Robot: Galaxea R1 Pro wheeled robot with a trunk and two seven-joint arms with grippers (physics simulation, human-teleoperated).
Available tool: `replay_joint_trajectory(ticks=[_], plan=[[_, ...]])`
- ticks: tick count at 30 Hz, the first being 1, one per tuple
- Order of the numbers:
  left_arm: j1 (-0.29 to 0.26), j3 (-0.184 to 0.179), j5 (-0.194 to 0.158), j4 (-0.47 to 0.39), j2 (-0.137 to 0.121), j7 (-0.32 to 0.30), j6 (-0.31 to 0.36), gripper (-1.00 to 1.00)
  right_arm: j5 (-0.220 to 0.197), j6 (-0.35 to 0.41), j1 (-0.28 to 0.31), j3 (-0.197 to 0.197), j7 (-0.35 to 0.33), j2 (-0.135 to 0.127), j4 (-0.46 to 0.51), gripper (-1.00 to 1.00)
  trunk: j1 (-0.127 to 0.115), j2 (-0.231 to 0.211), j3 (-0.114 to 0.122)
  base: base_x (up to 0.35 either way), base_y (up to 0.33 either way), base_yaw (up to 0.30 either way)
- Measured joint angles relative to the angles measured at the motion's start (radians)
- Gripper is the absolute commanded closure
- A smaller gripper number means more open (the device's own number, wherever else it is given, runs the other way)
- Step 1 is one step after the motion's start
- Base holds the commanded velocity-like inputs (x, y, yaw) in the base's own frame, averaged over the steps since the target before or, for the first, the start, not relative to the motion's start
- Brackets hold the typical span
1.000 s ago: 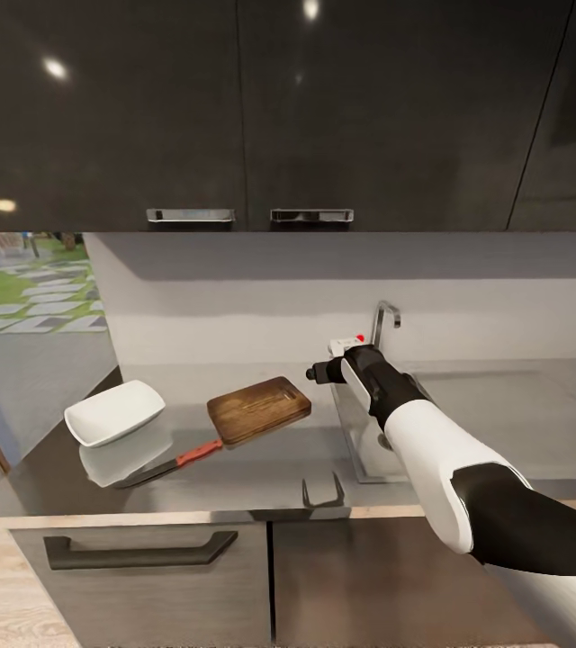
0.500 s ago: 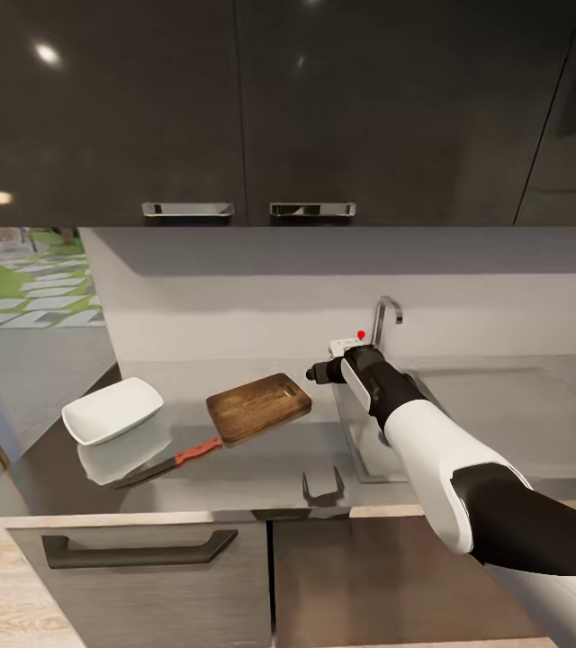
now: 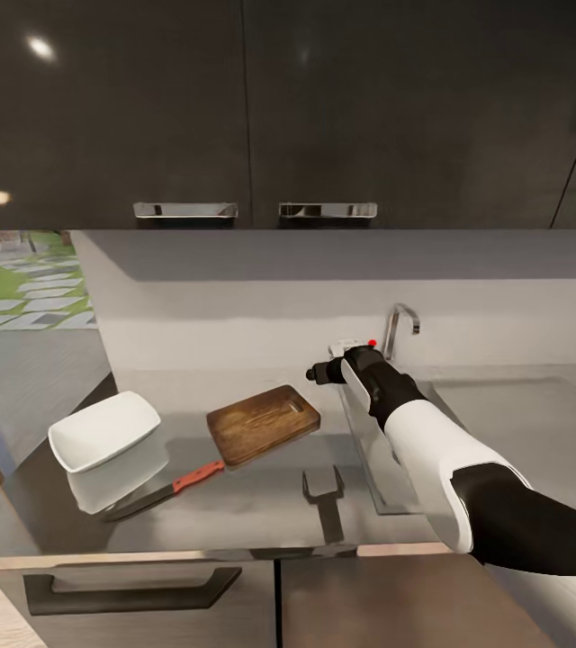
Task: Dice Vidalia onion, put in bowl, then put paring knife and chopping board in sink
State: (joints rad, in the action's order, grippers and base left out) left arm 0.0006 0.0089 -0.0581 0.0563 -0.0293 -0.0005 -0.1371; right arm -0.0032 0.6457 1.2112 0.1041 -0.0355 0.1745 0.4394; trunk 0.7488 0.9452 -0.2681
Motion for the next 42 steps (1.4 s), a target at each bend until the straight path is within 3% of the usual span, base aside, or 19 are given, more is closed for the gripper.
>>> replay_joint_trajectory(ticks=[17, 29, 42], plan=[[0.000, -0.001, 0.000, 0.001, 0.002, -0.001, 0.000, -1.00, 0.001, -0.002, 0.000, -0.001, 0.000, 0.000, -0.037, -1.00, 0.000, 0.000, -0.001, 0.011, 0.000, 0.000], [0.000, -0.003, 0.000, 0.002, 0.002, -0.001, 0.000, -1.00, 0.000, -0.002, 0.000, -0.001, 0.000, 0.000, -0.037, -1.00, 0.000, 0.000, -0.019, 0.192, 0.000, 0.000], [0.000, -0.004, 0.000, 0.012, 0.004, -0.001, 0.001, -1.00, 0.000, -0.002, 0.000, -0.001, 0.000, 0.000, -0.043, -1.00, 0.000, 0.000, -0.040, 0.018, 0.000, 0.000]])
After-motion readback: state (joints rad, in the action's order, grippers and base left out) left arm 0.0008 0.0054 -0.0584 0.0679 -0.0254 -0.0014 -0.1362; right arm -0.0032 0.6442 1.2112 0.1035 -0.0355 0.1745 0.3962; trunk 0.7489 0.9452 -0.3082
